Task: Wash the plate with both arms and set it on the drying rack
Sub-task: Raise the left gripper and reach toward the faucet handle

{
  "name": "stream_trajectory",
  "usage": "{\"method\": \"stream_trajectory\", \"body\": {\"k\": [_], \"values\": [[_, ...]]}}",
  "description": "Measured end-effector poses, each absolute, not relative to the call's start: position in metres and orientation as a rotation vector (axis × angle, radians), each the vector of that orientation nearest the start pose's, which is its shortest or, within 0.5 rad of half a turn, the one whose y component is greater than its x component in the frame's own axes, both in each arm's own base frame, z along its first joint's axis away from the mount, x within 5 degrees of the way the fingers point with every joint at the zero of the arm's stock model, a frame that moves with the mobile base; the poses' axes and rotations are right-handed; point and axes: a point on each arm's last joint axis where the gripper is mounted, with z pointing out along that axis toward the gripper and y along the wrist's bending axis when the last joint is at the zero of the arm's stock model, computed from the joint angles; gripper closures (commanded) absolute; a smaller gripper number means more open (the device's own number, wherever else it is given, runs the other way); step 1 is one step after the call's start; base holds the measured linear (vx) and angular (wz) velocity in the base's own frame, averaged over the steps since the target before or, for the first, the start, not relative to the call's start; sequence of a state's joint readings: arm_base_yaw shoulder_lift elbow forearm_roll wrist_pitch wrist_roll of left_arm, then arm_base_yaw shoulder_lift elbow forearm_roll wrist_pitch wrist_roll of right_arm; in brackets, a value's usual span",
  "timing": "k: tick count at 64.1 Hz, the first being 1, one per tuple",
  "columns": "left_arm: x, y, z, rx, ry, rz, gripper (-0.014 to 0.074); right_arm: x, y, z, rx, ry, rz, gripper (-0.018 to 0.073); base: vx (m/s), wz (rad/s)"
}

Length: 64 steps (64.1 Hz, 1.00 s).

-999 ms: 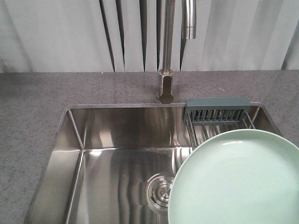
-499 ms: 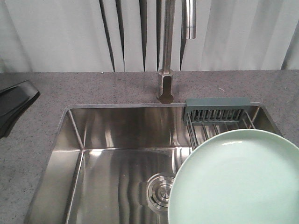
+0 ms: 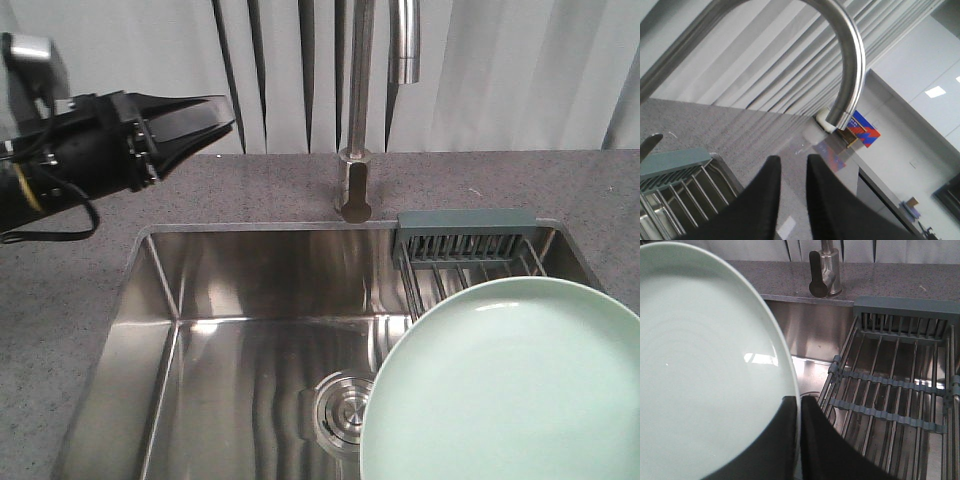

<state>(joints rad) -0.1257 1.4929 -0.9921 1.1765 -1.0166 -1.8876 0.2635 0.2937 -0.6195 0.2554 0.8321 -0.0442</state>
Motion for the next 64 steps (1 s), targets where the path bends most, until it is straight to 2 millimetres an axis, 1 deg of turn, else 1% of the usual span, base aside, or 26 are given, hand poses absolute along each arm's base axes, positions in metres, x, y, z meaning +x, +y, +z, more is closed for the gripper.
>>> {"method": "stream_trajectory", "body": {"k": [1, 4, 6, 11, 15, 16, 29, 35, 38, 48, 64], "values": [[0.309, -0.117, 0.331, 0.144, 1.695, -1.516, 0.0229, 0.038, 0.028, 0.327, -0.256, 1.976, 0.441, 0.0561, 0.0, 0.0], [0.321, -0.126, 0.326, 0.152, 1.712, -1.523, 0.0162, 0.038, 0.028, 0.327, -0.256, 1.976, 0.441, 0.0561, 0.0, 0.0], [0.328, -0.131, 0.324, 0.157, 1.719, -1.525, 0.0127, 0.038, 0.028, 0.327, -0.256, 1.976, 0.441, 0.0561, 0.0, 0.0], [0.348, -0.145, 0.31, 0.15, 1.758, -1.527, 0.0044, 0.038, 0.028, 0.327, -0.256, 1.976, 0.441, 0.0561, 0.0, 0.0], [0.361, -0.153, 0.303, 0.149, 1.772, -1.524, 0.0009, 0.038, 0.028, 0.327, -0.256, 1.976, 0.441, 0.0561, 0.0, 0.0], [0.365, -0.156, 0.299, 0.146, 1.781, -1.528, 0.0004, 0.038, 0.028, 0.327, -0.256, 1.976, 0.441, 0.0561, 0.0, 0.0], [0.406, -0.181, 0.277, 0.133, 1.774, -1.565, 0.0012, 0.038, 0.028, 0.327, -0.256, 1.976, 0.441, 0.0561, 0.0, 0.0], [0.419, -0.189, 0.271, 0.122, 1.768, -1.586, 0.002, 0.038, 0.028, 0.327, -0.256, 1.976, 0.441, 0.0561, 0.0, 0.0], [0.426, -0.194, 0.263, 0.111, 1.777, -1.598, 0.002, 0.038, 0.028, 0.327, -0.256, 1.976, 0.441, 0.0561, 0.0, 0.0], [0.443, -0.204, 0.248, 0.1, 1.785, -1.614, 0.002, 0.038, 0.028, 0.327, -0.256, 1.976, 0.441, 0.0561, 0.0, 0.0], [0.463, -0.209, 0.237, 0.071, 1.779, -1.625, 0.002, 0.038, 0.028, 0.327, -0.256, 1.976, 0.441, 0.0561, 0.0, 0.0]]}}
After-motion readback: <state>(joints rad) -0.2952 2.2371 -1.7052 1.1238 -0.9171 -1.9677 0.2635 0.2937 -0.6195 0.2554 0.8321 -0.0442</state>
